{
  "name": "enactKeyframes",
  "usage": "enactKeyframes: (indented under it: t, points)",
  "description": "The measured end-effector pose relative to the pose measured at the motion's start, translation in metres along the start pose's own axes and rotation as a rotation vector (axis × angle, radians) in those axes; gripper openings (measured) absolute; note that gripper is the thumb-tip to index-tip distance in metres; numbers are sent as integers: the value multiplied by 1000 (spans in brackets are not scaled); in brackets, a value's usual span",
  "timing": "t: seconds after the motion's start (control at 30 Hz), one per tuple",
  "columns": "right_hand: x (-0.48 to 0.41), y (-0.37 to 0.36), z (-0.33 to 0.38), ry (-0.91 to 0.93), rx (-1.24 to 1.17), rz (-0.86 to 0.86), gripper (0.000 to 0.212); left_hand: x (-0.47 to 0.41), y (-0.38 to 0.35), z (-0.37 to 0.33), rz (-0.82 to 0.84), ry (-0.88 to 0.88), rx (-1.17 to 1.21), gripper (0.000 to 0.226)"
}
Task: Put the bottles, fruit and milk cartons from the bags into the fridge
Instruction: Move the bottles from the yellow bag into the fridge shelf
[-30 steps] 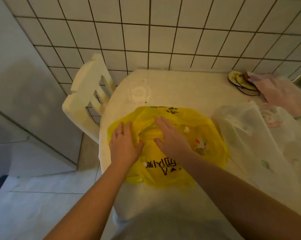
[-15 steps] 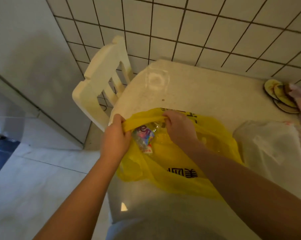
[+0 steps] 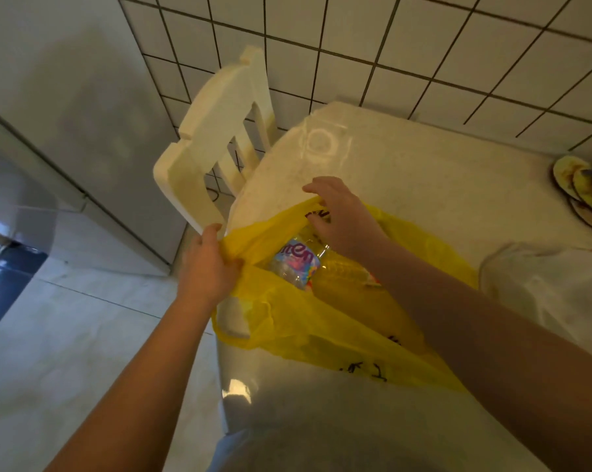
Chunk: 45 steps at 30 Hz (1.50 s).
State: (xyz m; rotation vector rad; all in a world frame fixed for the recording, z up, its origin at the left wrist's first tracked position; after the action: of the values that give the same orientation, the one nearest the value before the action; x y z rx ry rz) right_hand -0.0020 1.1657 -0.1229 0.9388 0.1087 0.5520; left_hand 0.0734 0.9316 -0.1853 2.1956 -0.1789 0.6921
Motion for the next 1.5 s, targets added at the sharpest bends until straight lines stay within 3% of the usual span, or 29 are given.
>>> enactKeyframes:
  t: [0.03,0.1,0.13,0.2,0.3,0.4,0.53,0.83,1.0,1.17,1.23,1.4,1.5]
  points:
    - [12,1,1,2,-10,-61,43,11,2,-8,-100,-65,-4,75]
    - [42,-2,3,26,-39,-187,31,40,8,-36,-313,-313,16,65]
    - [58,-7,0,22,-48,-219,25,52,8,-51,-355,-431,25,55]
    - [85,-24,-12,-72,-68,-193,19,56,-3,-75,-255,-541,-2,43]
    - [108,-60,-41,-308,-30,-32,24,35,-31,-91,-16,-457,-177,58]
    - [111,-76,-56,-416,147,43,48,18,-53,-93,117,-321,-283,78]
    - [98,-77,-71,-536,373,150,73,5,-67,-89,188,-225,-277,91]
    - [72,-72,-90,-550,630,256,69,-3,-66,-76,193,-191,-92,76]
    - [84,-54,-86,-565,425,250,67,0,-55,-70,185,-197,72,69]
    - [120,-32,-65,-548,237,151,70,18,-46,-63,285,-215,347,66]
    - [135,-23,-51,-521,160,81,74,31,-43,-61,320,-203,436,70]
    - [180,-4,-9,-399,-29,-170,68,77,-38,-59,399,-208,535,48]
    - [207,0,16,-293,-161,-332,69,108,-42,-53,461,-198,574,66]
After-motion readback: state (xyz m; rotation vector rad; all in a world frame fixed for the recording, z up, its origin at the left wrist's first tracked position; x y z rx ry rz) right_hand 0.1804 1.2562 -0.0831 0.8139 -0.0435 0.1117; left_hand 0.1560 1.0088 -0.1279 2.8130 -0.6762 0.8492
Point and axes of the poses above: each hand's wrist, its own x-axis away from the middle knuckle, its own y-axis out of the back of the hand, z = x × y, the point moved 5 cm from there along -x, towards the middle knuckle, and after that the axes turned 15 degrees about z, right-handed, at the moved point
